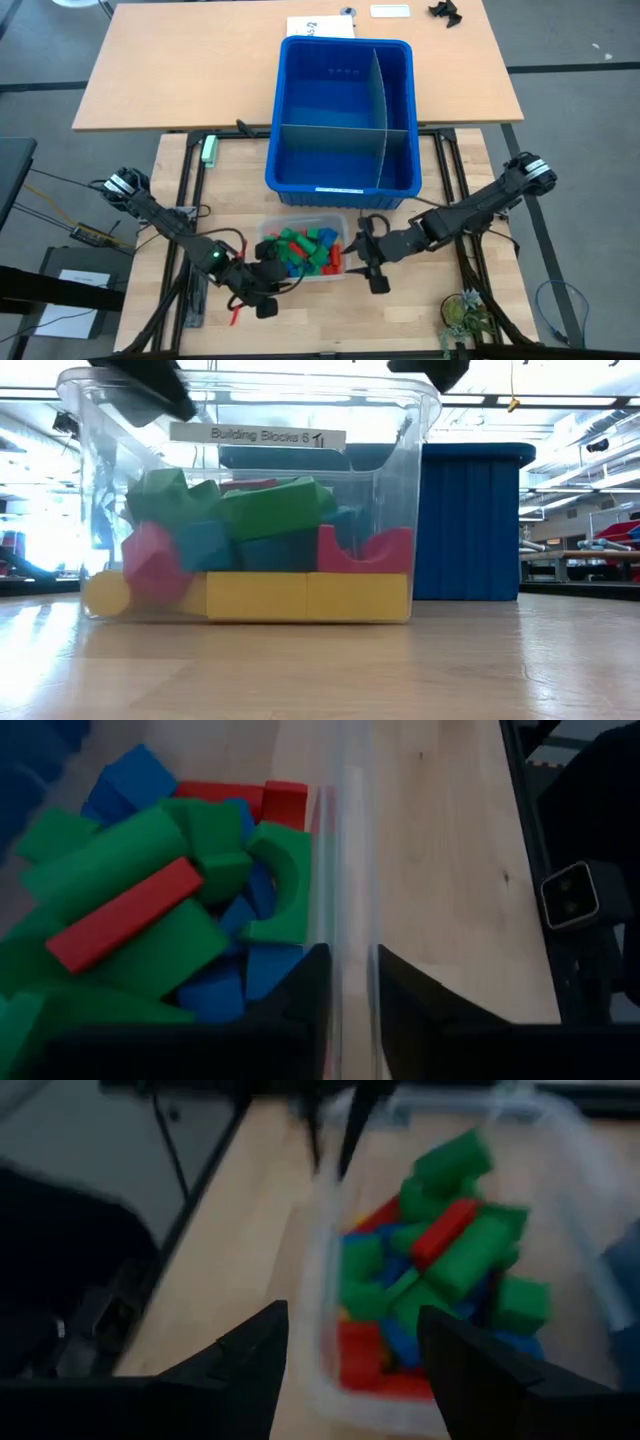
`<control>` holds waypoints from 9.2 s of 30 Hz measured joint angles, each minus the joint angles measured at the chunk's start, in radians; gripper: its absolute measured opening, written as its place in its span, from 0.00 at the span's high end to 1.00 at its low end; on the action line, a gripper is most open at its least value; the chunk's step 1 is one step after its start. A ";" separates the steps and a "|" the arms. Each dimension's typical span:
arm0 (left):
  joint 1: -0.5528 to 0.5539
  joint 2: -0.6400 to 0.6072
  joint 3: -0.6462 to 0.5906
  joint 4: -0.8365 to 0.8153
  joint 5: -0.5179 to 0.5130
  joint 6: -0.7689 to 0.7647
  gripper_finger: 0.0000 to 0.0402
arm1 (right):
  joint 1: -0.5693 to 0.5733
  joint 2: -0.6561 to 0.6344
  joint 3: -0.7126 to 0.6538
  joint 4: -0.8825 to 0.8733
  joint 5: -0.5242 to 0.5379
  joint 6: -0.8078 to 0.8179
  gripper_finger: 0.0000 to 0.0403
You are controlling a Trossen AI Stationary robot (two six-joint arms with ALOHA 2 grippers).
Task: Sort blocks
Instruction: Pour the blocks on the table from the transparent bin
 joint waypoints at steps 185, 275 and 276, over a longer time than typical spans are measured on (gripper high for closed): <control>0.100 -0.046 -0.104 0.462 -0.017 -0.425 0.52 | -0.111 -0.239 -0.341 -0.028 -0.682 1.001 0.71; 0.009 -0.173 -0.101 0.654 -0.201 0.094 0.52 | -0.075 -0.178 -0.342 0.365 -0.578 0.907 0.82; 0.007 -0.178 -0.101 0.634 -0.202 0.091 0.52 | -0.080 -0.164 -0.341 0.371 -0.577 0.902 0.83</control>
